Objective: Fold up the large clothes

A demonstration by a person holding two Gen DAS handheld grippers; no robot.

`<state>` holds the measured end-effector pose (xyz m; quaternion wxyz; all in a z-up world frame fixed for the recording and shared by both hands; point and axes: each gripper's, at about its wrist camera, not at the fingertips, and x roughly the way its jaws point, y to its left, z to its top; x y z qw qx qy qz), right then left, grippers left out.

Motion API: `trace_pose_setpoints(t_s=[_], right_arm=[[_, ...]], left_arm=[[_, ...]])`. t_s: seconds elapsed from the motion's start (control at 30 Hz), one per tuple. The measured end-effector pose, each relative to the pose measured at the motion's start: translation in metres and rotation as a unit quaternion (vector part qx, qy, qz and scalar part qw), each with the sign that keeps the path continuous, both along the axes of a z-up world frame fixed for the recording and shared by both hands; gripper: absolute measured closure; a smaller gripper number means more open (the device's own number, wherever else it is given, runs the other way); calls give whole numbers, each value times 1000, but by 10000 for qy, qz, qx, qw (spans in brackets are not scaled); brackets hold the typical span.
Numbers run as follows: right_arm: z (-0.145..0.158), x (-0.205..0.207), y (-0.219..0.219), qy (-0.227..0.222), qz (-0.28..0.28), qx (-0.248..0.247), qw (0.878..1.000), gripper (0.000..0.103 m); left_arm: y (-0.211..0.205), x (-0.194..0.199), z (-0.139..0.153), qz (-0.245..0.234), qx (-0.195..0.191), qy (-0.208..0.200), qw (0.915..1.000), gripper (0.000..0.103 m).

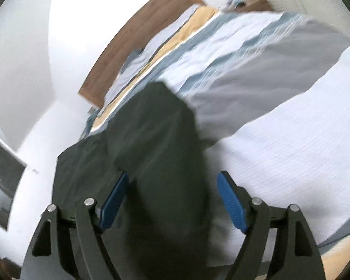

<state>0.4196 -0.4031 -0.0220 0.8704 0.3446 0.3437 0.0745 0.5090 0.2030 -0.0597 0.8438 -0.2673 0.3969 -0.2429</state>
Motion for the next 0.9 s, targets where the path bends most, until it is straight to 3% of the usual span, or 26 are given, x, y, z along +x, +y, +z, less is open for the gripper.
trace_pose_setpoints(t_s=[0.03,0.1,0.27,0.53,0.73,0.9], right_arm=[[18,-2,-22,-9,-58,-106,9999,25],[25,-5,-20,-27,-151,-362,9992,25],[19,-36,-47,-188,-200,-717,9971,25],[61,-60,-11,-250,149,-1230,9920,25],[76,-97,12,-385,64,-1227,9917,25],[85,-137,51,-318,-26,-1601,9866,25]], left_arm=[[1,-4,4,81,51,-54,9999,31],[6,3,6,205,157,-121,9996,31],[6,12,2,316,427,-141,9985,31],[18,23,34,411,455,-356,9975,32],[19,-10,53,634,599,-532,9948,30],[6,-68,72,852,1103,-698,9878,17]])
